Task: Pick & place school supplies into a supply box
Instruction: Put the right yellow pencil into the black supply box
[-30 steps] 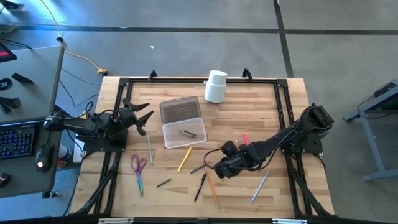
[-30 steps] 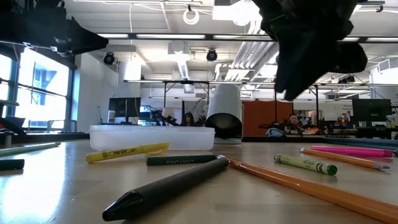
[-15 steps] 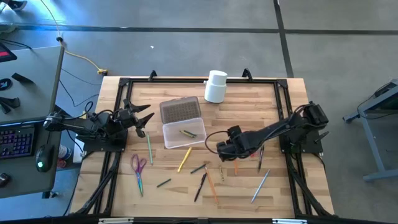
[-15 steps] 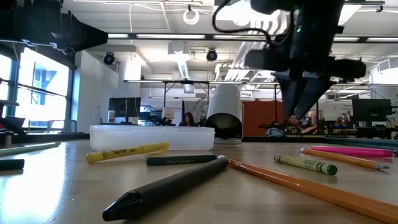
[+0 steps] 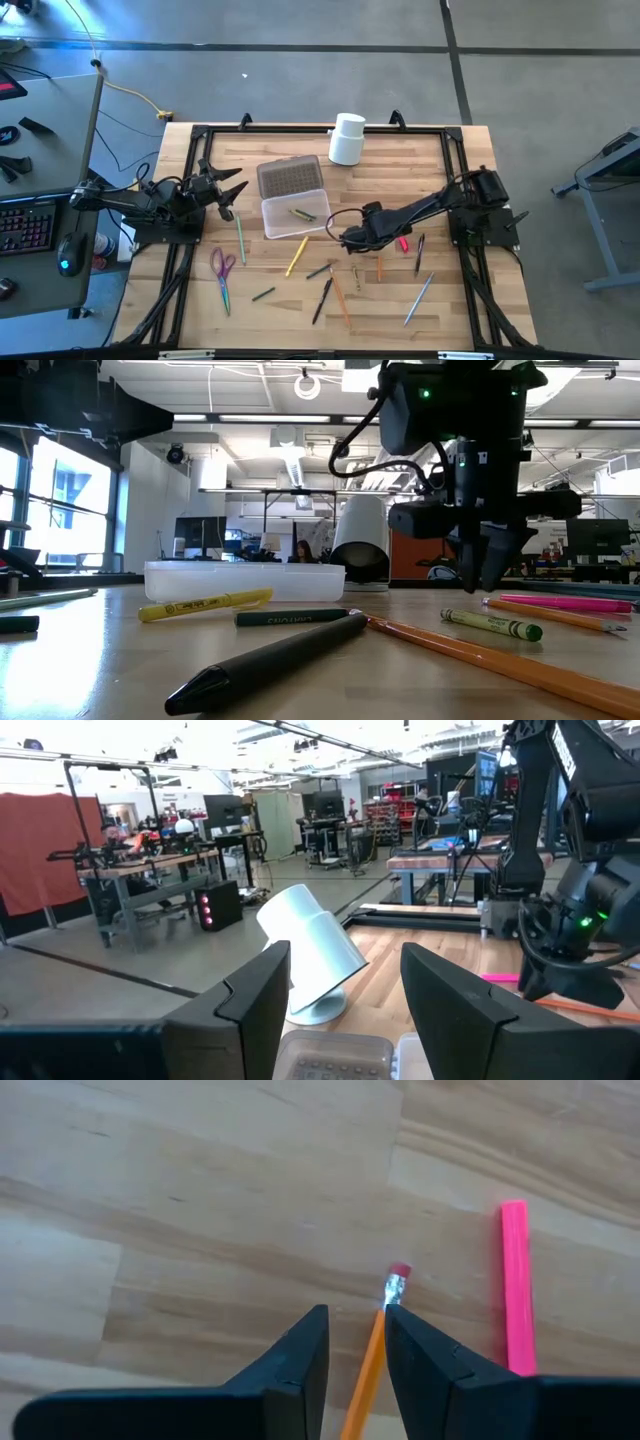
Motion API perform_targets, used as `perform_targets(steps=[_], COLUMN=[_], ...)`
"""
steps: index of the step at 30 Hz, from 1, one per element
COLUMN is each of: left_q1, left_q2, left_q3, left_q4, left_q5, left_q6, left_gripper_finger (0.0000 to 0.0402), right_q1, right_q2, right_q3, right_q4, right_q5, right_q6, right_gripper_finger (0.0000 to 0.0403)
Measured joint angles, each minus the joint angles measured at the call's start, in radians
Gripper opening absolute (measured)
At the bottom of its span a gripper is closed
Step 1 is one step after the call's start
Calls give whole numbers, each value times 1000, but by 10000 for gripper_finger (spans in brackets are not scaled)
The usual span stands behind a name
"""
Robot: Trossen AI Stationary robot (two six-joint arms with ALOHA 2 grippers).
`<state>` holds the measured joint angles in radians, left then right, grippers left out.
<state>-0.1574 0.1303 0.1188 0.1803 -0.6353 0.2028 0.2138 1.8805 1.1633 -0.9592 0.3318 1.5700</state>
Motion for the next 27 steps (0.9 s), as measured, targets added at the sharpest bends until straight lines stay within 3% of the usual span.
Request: perform_targets(steps=[27], left_q1=[0], left_q2=[0], left_q3=[0], left_q4=[-3], left_q5=[0], left_q6=[-31], left_gripper_finger=[225], right_q1=[0], right_q2=[5], right_q3=[0], right_q4=[-35], right_q5=[52], right_q6=[47], right_gripper_finger=[84])
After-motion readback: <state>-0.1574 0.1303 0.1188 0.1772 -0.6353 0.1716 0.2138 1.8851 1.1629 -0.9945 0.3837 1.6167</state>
